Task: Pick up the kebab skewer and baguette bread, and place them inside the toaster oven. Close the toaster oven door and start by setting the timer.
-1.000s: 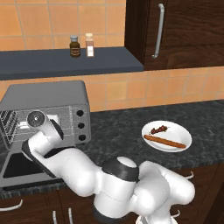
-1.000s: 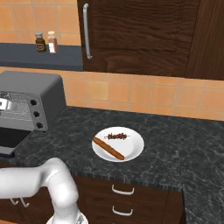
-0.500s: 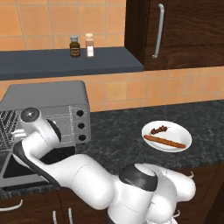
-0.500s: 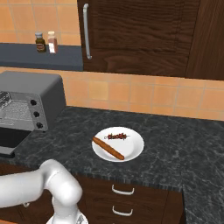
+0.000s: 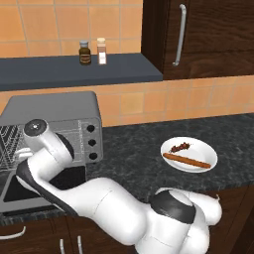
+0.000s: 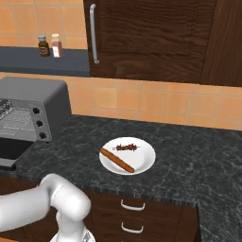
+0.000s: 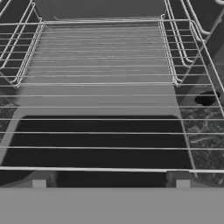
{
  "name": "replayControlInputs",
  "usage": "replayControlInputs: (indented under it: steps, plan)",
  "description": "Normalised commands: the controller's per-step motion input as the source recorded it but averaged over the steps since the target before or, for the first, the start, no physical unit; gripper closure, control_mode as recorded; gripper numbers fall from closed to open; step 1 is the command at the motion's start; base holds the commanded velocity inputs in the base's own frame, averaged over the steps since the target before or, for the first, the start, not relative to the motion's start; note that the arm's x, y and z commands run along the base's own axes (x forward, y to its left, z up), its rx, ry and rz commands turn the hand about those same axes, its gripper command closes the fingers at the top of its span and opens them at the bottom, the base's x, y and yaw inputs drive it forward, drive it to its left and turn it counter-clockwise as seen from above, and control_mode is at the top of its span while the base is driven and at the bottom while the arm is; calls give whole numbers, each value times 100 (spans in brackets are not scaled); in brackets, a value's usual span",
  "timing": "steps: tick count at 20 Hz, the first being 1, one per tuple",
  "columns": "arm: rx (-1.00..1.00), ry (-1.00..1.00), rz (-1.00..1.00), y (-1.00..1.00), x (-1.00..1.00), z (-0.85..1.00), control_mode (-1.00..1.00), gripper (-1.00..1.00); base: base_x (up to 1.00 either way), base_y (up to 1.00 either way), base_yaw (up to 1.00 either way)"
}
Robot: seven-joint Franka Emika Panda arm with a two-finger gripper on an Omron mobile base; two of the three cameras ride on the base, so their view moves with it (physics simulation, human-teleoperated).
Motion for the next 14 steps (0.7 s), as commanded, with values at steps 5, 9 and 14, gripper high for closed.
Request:
replayControlInputs:
  steps: [5, 9, 14]
  plan:
    - [2, 7, -2, -100, -40, 24, -100, -100, 0, 0, 0]
    - [0, 6, -1, -100, -8, 2, -100, -100, 0, 0, 0]
    - [0, 15, -7, -100, 3, 2, -100, -100, 0, 0, 0]
